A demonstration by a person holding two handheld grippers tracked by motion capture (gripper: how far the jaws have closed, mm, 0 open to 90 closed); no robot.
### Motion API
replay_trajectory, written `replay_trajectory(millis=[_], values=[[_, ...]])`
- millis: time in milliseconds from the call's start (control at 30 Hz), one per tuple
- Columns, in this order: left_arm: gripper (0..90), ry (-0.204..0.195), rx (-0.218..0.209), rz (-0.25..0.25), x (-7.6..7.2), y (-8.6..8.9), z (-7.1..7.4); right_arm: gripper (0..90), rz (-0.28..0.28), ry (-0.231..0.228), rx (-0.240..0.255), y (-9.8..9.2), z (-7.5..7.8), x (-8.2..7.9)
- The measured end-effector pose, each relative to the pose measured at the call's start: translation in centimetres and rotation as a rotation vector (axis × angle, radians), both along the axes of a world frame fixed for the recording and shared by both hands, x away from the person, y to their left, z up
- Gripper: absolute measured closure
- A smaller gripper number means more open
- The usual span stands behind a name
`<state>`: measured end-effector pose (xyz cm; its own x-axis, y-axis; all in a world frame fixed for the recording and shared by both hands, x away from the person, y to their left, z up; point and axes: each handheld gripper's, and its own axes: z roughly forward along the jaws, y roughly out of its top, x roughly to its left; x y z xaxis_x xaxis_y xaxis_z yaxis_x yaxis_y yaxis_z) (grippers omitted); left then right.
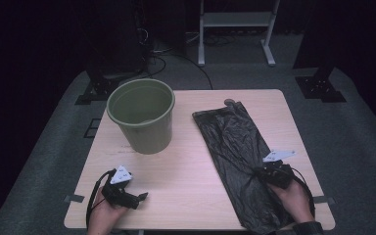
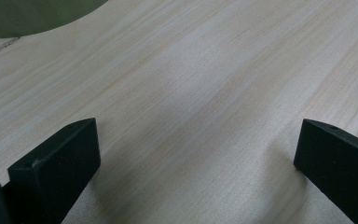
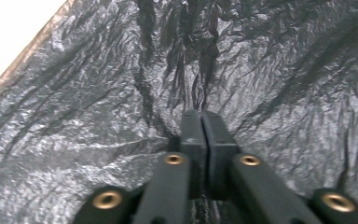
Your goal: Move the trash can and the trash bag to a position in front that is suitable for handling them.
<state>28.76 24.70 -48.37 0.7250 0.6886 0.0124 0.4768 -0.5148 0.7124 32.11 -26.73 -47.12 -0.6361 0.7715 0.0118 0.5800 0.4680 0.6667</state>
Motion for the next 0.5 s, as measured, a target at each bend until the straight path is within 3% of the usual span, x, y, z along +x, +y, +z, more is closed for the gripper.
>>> replay_trajectory(millis=[233, 367, 500], values=[[0.0, 0.000, 0.000, 0.000, 0.0, 0.0, 0.0, 90.0, -0.023, -0.001, -0.003, -0.8, 0.1, -0.3], [0.0, 0.000, 0.000, 0.000, 0.0, 0.0, 0.0, 90.0, -0.054, 0.000, 0.002, -2.7, 0.0, -1.1], [0.0, 0.000, 0.000, 0.000, 0.0, 0.0, 0.0, 86.4, -0.088, -0.003, 0.017, -5.3, 0.3, -3.0]])
